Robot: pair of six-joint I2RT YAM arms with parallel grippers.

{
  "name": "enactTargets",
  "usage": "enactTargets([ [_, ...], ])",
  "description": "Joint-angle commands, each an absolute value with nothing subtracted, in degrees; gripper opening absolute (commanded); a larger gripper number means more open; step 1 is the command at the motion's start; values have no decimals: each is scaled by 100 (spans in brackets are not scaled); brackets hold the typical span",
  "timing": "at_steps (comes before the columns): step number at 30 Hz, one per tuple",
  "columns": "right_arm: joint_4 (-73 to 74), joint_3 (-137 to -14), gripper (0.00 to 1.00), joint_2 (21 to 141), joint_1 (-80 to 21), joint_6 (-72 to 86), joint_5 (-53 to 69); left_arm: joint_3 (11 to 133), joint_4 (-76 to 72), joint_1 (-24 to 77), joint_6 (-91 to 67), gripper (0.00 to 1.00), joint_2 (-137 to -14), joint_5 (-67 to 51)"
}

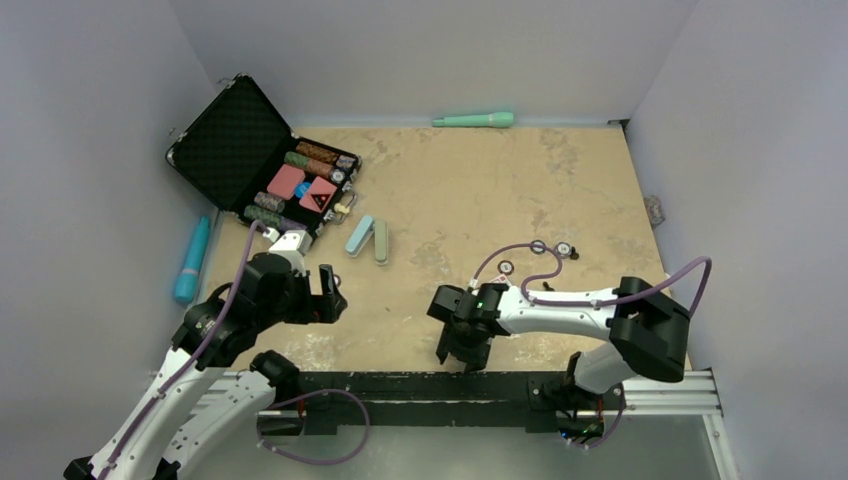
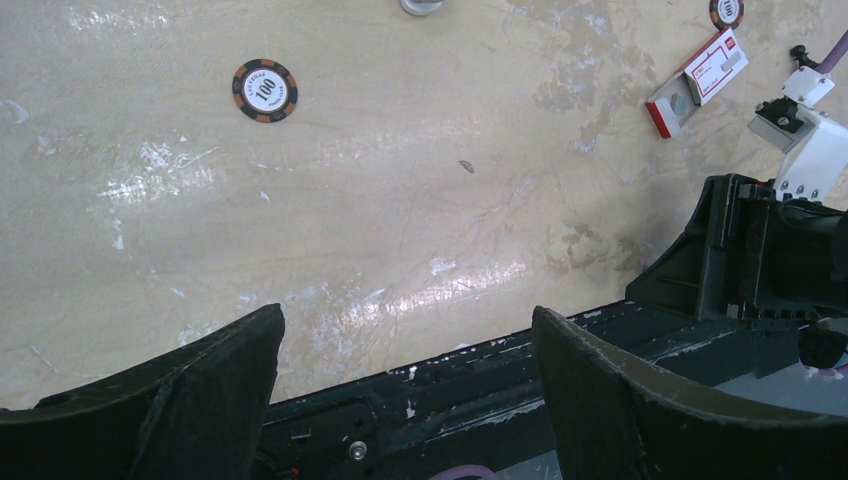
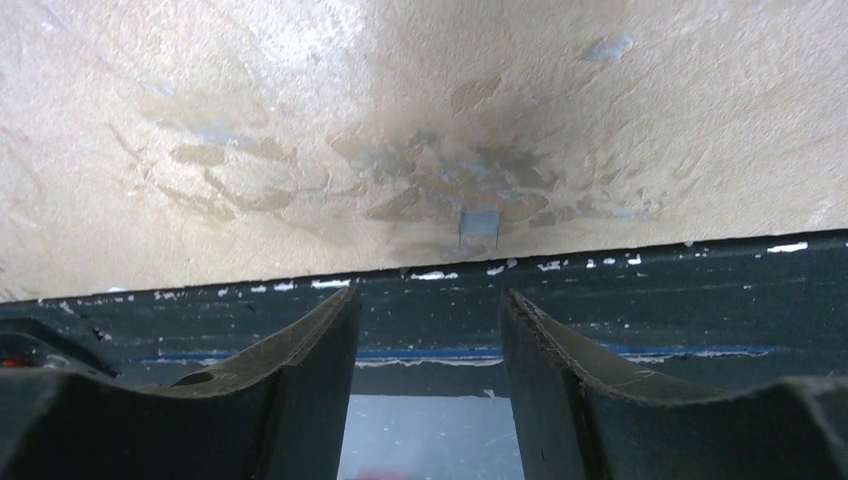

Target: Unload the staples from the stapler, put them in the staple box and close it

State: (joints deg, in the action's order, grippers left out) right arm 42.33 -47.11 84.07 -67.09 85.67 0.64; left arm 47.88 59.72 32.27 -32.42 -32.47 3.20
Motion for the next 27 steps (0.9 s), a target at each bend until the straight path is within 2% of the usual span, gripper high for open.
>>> enactTargets([
  [1, 4256, -4688, 56, 8608, -6672, 8692, -281, 4761, 5976, 3232, -3347, 97, -3247, 284],
  [9, 4285, -4732, 53, 8899, -6581, 8487, -466, 4756, 5990, 3233, -3353, 96, -3224, 312],
  [21, 4470, -4936, 35, 9071, -6486, 8195, -730, 4769, 5981, 3230, -3355, 96, -3242, 352],
  [27, 4689, -5182, 35, 9134, -6434, 8061, -951, 4776, 5981, 3227, -3349, 96, -3243, 354],
])
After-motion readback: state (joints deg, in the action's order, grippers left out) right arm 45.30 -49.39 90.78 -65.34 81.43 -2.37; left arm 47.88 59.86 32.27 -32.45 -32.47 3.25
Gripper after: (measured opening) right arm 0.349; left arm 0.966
